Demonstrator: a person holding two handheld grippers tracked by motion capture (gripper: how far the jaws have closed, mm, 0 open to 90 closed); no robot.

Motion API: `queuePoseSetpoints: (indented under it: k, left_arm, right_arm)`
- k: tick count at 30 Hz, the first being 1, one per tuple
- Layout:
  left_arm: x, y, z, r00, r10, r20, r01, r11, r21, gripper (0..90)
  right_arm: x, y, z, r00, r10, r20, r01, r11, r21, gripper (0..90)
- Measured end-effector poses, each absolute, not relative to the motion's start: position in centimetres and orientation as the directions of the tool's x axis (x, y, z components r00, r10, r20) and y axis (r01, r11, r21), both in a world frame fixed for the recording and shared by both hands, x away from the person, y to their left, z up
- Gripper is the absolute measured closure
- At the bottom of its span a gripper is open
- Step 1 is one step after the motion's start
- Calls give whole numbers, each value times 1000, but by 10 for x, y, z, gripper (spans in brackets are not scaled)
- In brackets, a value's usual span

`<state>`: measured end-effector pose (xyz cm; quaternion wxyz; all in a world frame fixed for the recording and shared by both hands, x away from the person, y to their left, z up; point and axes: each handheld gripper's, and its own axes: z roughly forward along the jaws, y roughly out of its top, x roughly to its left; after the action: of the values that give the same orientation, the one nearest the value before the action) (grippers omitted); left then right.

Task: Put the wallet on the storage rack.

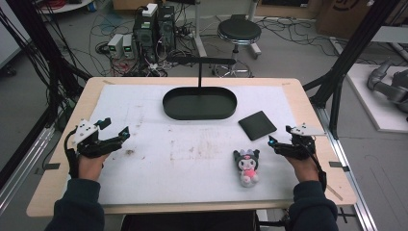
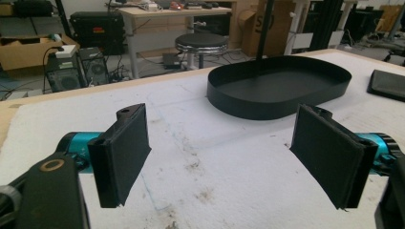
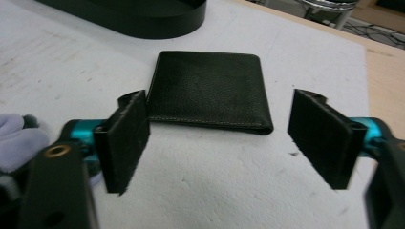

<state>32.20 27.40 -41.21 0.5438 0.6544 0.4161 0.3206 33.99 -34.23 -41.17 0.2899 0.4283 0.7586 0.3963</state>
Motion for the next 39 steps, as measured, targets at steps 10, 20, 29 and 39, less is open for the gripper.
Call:
queuePoseSetpoints:
  k: [10,20,29,39]
  left_arm:
    - [321,273,-412,452,891,-36,199,-62,978,205]
    - [323,272,-414,448,893,-44,215,-60,975,213]
    - [325,271,-416,455,890,-41,226,-71,972,219]
    - [324,271,-417,456,889,-45,229,-69,971,223]
  right_arm:
    - [362,-329,-421,-531,831,-163,432,432,791,271]
    - [385,-309,-437,-655,712,-252,380,599,705,339]
    - [405,-294,-442,-733,622,-276,326,677,660,402]
    - [397,-287,-439,-741,605,-292,314,696,646,661]
